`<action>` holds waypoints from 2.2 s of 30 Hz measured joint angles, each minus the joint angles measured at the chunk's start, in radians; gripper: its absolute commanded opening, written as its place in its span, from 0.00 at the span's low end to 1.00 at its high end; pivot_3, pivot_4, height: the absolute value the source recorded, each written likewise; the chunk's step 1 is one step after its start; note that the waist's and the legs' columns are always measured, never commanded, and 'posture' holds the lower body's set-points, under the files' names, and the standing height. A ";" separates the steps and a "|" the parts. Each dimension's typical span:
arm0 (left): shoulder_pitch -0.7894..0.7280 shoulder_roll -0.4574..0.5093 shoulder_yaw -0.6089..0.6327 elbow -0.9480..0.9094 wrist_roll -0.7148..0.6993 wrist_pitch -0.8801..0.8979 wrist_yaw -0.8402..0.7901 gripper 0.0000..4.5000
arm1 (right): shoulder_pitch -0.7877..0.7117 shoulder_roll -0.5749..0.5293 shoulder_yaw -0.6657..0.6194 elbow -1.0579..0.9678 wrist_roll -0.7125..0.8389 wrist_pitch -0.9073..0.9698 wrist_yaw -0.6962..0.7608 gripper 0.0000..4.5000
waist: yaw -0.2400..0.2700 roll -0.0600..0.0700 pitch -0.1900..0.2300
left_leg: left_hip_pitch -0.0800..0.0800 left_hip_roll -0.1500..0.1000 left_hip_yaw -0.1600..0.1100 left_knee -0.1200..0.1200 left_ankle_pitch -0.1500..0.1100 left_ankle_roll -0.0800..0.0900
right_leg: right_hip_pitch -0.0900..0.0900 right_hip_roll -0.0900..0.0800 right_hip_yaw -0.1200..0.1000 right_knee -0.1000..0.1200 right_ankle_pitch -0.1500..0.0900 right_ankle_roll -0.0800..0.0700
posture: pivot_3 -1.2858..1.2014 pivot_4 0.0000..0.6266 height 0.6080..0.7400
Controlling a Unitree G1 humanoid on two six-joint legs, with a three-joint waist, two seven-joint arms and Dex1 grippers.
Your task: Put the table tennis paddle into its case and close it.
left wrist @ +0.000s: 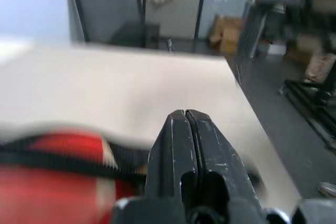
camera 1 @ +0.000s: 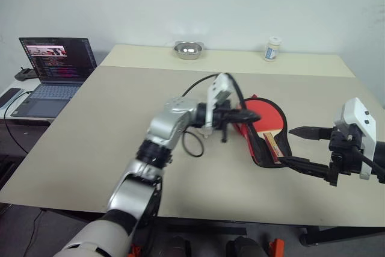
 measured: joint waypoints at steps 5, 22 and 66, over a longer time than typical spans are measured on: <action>-0.031 -0.088 0.000 0.233 0.078 -0.182 0.107 0.01 | 0.027 -0.010 0.006 0.041 -0.039 -0.030 -0.013 1.00 | -0.012 0.000 0.000 | -0.001 0.001 0.000 -0.001 -0.001 0.001 | -0.002 0.003 0.002 -0.002 0.000 0.000 | 0.52 0.24 1.00; -0.151 -0.244 0.110 0.519 0.081 -0.476 0.022 0.01 | 0.060 -0.026 0.016 0.076 -0.091 -0.075 -0.047 1.00 | -0.003 0.000 0.000 | -0.005 0.000 -0.001 0.000 -0.001 0.002 | -0.002 0.001 0.000 -0.005 0.003 -0.002 | 0.52 0.24 1.00; 0.254 0.454 0.157 -0.396 -0.086 0.136 -0.070 0.01 | -0.431 0.342 0.541 1.032 -0.661 -0.383 -0.145 1.00 | -0.012 0.003 -0.001 | -0.002 0.001 0.003 0.002 0.000 0.001 | -0.002 0.001 0.002 0.000 0.005 -0.004 | 0.52 0.24 1.00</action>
